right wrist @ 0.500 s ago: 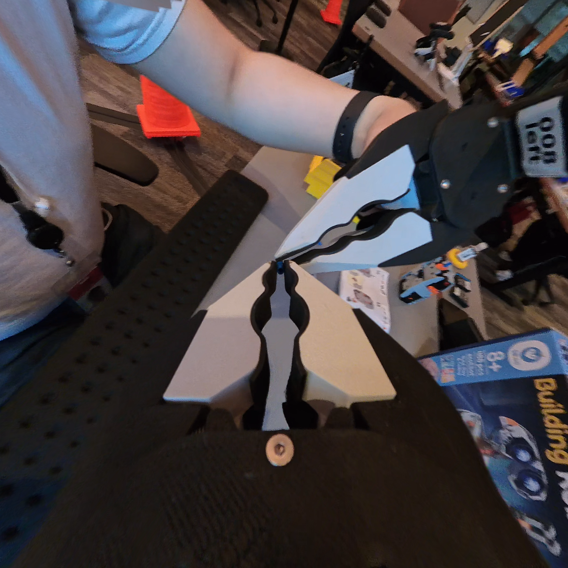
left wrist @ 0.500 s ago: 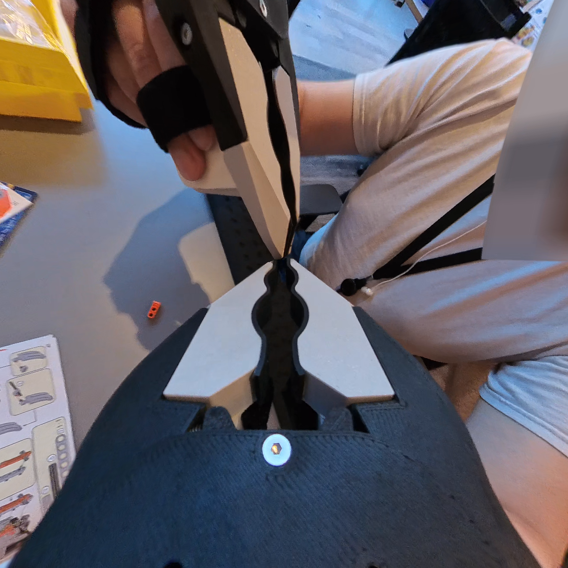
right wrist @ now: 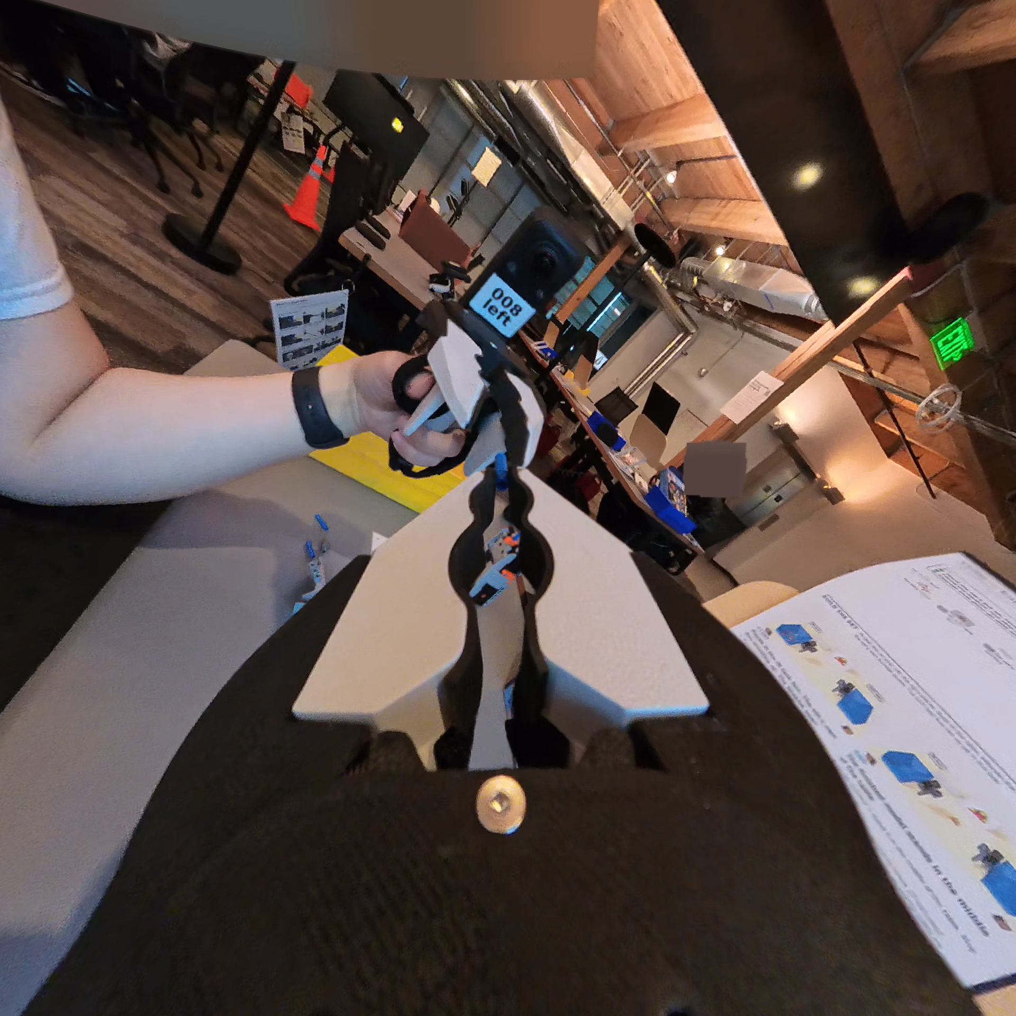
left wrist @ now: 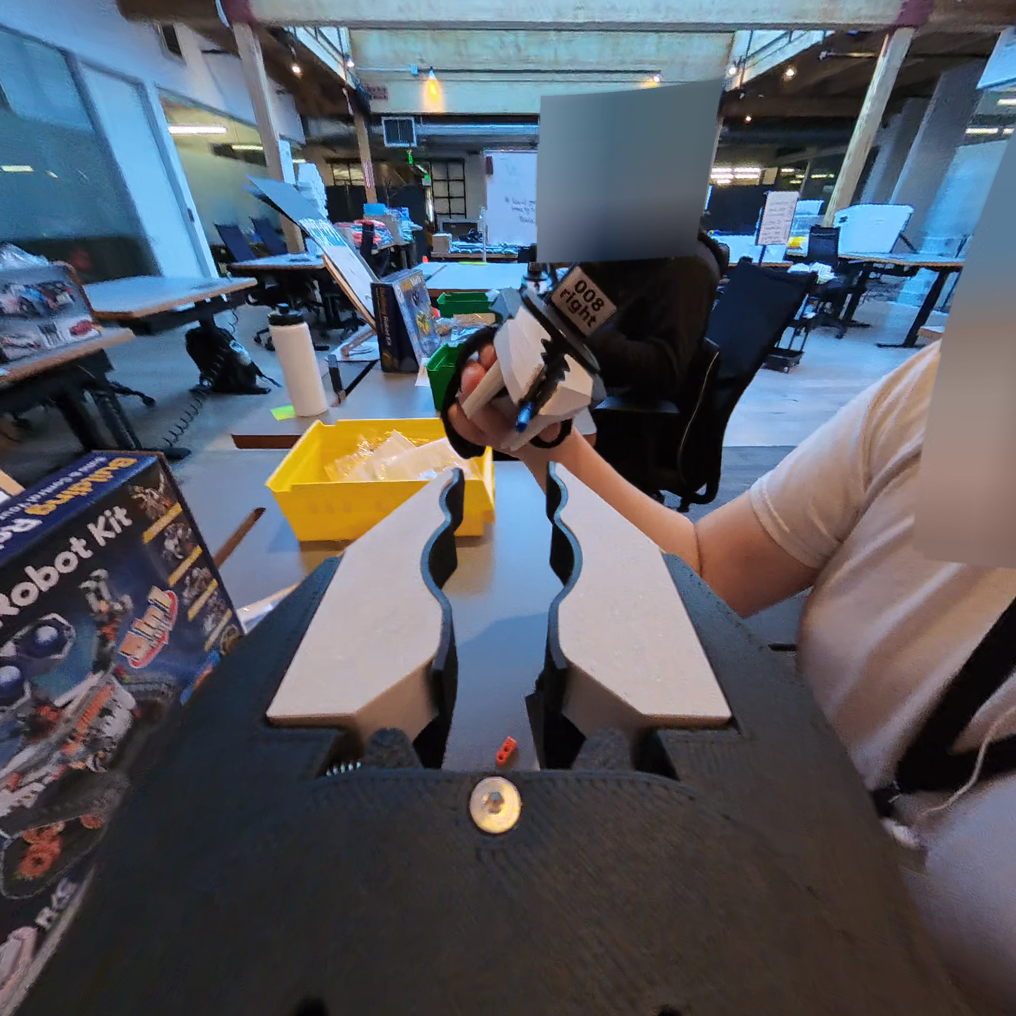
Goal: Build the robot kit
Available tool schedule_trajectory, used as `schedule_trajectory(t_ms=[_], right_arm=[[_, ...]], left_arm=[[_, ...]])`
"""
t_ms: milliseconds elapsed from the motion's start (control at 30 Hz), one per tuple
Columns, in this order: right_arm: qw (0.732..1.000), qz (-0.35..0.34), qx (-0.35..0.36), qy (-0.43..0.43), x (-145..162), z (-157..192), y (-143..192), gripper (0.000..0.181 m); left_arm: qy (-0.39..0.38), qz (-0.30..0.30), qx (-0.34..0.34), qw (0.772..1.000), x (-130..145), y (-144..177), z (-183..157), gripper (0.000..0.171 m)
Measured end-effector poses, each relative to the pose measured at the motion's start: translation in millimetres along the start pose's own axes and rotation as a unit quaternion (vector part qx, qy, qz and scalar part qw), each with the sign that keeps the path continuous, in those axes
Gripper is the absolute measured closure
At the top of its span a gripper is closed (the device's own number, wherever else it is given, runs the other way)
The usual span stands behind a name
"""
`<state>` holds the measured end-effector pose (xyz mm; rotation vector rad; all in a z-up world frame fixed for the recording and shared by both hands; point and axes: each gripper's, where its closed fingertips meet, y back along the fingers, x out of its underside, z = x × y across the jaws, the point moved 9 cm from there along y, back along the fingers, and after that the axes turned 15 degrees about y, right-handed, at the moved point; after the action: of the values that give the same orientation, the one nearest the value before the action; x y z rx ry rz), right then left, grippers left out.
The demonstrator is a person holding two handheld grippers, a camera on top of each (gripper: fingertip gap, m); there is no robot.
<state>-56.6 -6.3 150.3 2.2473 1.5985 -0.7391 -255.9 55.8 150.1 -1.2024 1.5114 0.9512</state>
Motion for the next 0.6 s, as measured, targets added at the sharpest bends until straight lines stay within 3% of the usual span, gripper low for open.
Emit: schedule_trajectory(t_ms=[100,200,300,433,600], right_arm=[[0.999,-0.027,-0.016,-0.035,8,0,-3,0.178],[0.998,-0.03,-0.003,-0.049,18,-3,-4,0.178],[0.998,-0.037,-0.004,-0.057,22,-3,-5,0.178],[0.997,-0.054,0.008,-0.055,21,-4,-6,0.178],[0.997,-0.06,0.008,-0.04,15,-3,-2,0.178]], left_arm=[[-0.022,-0.006,0.021,1.0,-3,-5,4,0.149],[-0.029,-0.048,0.061,0.997,-7,-7,2,0.159],[-0.029,-0.038,0.07,0.996,-4,-12,4,0.156],[-0.022,-0.014,0.05,0.998,1,-20,7,0.148],[-0.018,-0.02,0.038,0.999,0,-23,7,0.159]])
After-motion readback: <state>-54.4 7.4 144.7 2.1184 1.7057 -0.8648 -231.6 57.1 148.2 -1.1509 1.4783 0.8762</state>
